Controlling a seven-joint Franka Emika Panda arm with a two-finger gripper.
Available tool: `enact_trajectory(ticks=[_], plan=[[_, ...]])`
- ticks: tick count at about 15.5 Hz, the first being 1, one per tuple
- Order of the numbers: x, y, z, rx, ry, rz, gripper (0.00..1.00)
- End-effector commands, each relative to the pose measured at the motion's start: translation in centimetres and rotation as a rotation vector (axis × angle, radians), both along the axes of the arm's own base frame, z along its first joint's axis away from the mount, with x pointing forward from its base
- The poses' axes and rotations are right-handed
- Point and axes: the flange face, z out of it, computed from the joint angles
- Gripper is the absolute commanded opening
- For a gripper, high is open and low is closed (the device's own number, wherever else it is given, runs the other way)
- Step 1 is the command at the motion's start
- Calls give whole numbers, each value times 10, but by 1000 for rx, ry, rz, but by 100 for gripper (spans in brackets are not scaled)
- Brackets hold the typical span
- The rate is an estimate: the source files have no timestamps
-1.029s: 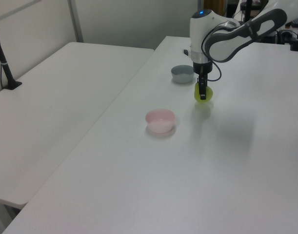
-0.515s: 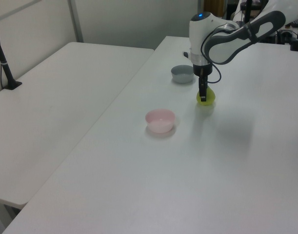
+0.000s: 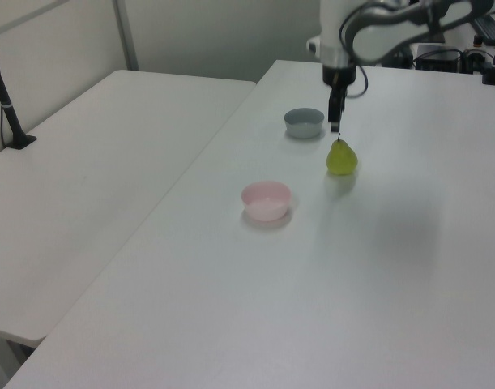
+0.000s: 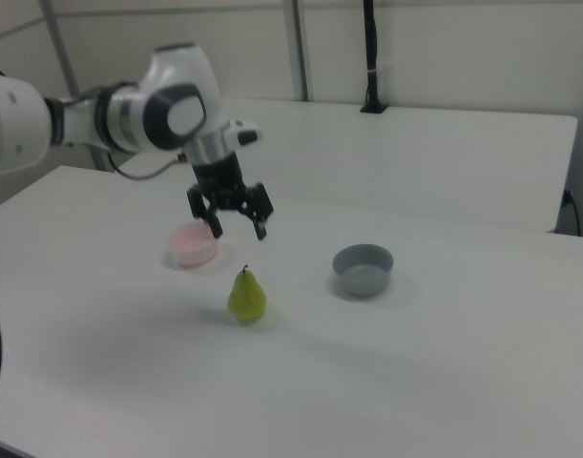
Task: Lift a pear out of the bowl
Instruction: 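Open the gripper to release the pear and raise it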
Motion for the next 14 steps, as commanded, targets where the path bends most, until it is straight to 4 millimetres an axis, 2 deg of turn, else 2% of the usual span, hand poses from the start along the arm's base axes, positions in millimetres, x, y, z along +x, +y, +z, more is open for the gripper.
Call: enact_trajectory(ticks=[1, 4, 6, 9, 14], plan=[[-24, -3, 66, 25, -42, -132, 100], [-43, -14, 96, 45, -38, -169, 100], [-58, -31, 115, 88, -42, -188, 100], [-67, -38, 118, 101, -1, -218, 100], [-68, -39, 117, 100, 5, -220, 100]])
